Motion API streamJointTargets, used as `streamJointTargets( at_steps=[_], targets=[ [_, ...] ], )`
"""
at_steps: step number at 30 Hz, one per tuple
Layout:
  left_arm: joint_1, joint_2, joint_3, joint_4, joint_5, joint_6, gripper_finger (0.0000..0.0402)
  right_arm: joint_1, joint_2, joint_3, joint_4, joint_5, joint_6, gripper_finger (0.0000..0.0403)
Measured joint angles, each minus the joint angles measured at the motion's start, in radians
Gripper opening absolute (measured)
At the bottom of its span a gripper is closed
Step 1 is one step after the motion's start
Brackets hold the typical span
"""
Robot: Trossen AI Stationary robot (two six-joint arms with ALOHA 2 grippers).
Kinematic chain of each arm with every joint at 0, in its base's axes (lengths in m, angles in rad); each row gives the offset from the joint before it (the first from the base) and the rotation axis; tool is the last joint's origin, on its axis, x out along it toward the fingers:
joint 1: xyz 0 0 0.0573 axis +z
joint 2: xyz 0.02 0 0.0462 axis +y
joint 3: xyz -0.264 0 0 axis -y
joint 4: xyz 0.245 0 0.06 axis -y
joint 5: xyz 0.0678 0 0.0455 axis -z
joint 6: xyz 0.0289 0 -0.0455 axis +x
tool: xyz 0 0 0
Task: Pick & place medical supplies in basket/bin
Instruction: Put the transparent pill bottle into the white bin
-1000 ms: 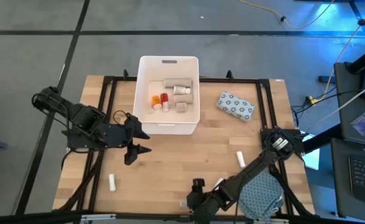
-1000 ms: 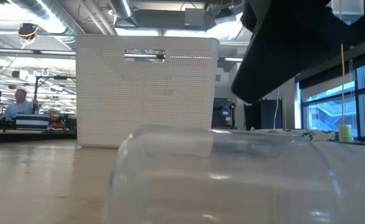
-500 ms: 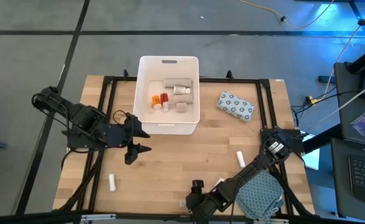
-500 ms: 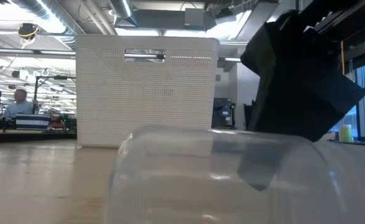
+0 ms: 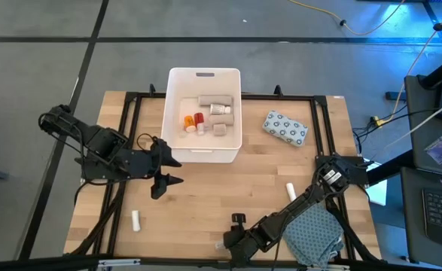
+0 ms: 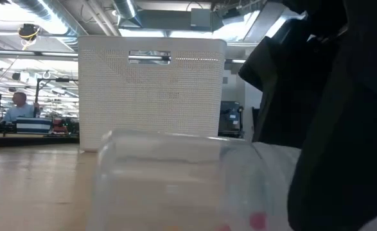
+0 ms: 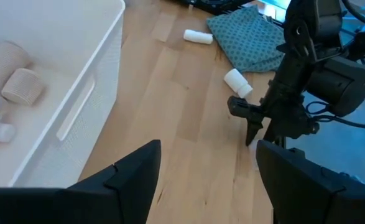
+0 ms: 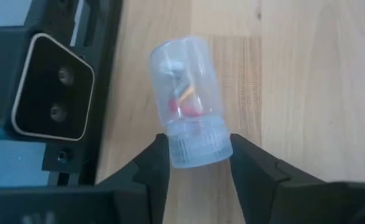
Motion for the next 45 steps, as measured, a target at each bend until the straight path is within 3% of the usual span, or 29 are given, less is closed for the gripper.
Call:
streamJointTargets(
  at_steps=[9, 19, 27, 30, 38, 45],
  targets=[
    [-0.001, -0.025, 0.0, -0.001, 0.099, -0.013, 0.0256, -0.011, -0.027, 0.014, -0.099, -0.008, -0.011, 0.0129],
    [-0.056, -0.129, 0.0, -0.007, 0.038, -0.053, 0.0256, -0.136, -0.201, 0.21, -0.384, 0.027, -0.117, 0.0129],
    [-0.136, -0.149, 0.0, -0.086, 0.039, -0.161, 0.0256, -0.325, -0.273, 0.465, -0.46, 0.028, -0.244, 0.0129],
    [-0.16, -0.129, 0.0, -0.149, -0.015, -0.187, 0.0256, -0.422, -0.274, 0.55, -0.466, -0.003, -0.322, 0.0132],
    [-0.173, -0.083, 0.0, -0.195, -0.049, -0.237, 0.0256, -0.709, -0.251, 0.56, -0.418, -0.105, -0.486, 0.0136],
    [-0.173, -0.068, 0.0, -0.212, -0.036, -0.238, 0.0257, -0.869, -0.114, 0.556, -0.41, -0.22, -0.537, 0.0137]
  ],
)
